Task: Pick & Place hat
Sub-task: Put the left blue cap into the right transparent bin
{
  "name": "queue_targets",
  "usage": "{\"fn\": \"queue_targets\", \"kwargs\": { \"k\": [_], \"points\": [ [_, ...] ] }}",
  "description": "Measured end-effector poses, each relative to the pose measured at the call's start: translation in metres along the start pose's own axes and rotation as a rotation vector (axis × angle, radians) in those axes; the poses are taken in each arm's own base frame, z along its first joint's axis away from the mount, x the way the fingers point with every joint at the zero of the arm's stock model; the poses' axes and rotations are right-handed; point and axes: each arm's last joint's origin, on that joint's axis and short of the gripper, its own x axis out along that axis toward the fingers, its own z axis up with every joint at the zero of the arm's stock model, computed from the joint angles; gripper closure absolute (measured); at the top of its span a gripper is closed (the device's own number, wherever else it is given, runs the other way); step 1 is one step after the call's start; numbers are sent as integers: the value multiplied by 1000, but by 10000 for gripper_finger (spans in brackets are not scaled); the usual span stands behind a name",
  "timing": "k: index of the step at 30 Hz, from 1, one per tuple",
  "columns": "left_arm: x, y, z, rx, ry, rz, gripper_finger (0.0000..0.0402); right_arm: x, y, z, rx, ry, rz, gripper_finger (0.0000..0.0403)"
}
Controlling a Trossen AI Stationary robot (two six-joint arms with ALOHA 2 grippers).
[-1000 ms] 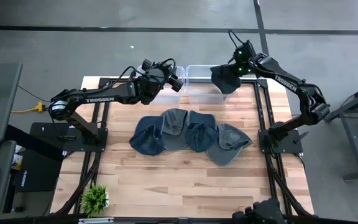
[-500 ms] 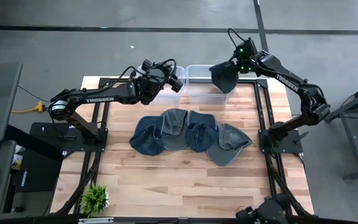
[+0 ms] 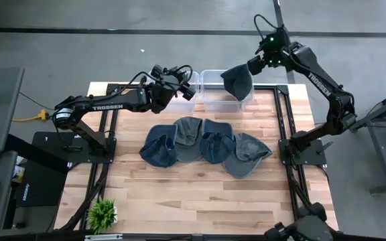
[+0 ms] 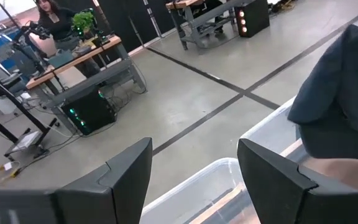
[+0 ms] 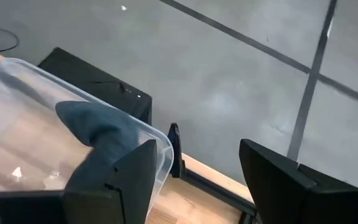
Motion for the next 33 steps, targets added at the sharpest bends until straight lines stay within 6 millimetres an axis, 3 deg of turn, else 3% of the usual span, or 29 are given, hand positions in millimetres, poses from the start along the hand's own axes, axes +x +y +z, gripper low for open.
{"fn": "queue_targets", "kwargs": {
  "k": [8, 13, 23, 33],
  "points": [
    [0, -1, -8, 78, 55, -22, 168, -34, -1, 13, -90, -8, 168, 179],
    [-1, -3, -15, 177, 104, -108, 168, -49, 13, 9, -184, 35, 377, 179],
    [-3, -3, -26, 237, 188, -142, 168, -75, 75, -19, -459, 101, 526, 179],
    [-7, 1, -42, 314, 322, -143, 168, -60, 144, -83, -638, 74, 545, 179]
  ]
}}
